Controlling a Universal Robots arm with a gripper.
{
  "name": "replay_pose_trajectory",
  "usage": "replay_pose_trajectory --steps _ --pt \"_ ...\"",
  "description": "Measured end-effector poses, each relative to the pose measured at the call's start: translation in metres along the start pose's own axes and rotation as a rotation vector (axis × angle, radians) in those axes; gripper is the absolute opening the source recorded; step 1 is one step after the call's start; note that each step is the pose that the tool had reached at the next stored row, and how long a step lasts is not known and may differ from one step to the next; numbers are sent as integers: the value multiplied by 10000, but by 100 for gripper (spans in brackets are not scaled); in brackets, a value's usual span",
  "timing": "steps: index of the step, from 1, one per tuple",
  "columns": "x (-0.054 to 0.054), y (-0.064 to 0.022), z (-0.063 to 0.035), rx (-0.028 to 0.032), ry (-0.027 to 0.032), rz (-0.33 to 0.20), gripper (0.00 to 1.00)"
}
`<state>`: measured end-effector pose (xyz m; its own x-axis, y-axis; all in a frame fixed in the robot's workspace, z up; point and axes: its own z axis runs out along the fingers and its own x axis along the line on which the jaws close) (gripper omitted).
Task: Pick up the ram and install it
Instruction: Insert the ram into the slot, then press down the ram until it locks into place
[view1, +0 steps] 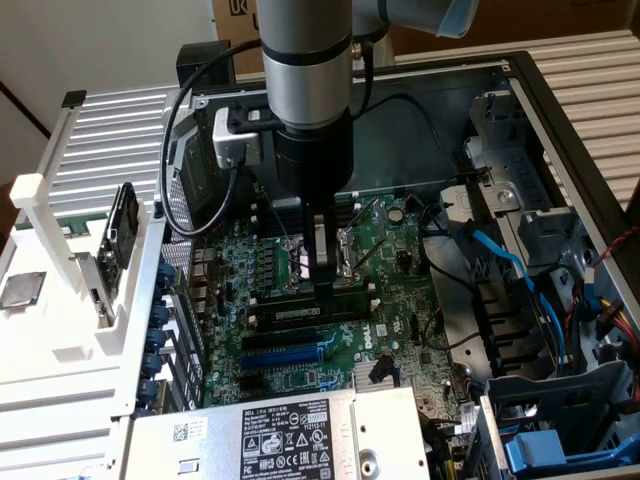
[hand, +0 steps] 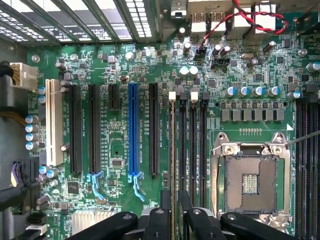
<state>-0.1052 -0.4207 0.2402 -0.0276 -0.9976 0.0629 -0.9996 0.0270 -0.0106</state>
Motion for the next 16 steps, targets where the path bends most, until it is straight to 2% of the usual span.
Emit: replay_pose_trajectory --steps 3,16 --pt "2 10 -25 1 0 1 21" --pt "2 11 -26 0 0 0 21"
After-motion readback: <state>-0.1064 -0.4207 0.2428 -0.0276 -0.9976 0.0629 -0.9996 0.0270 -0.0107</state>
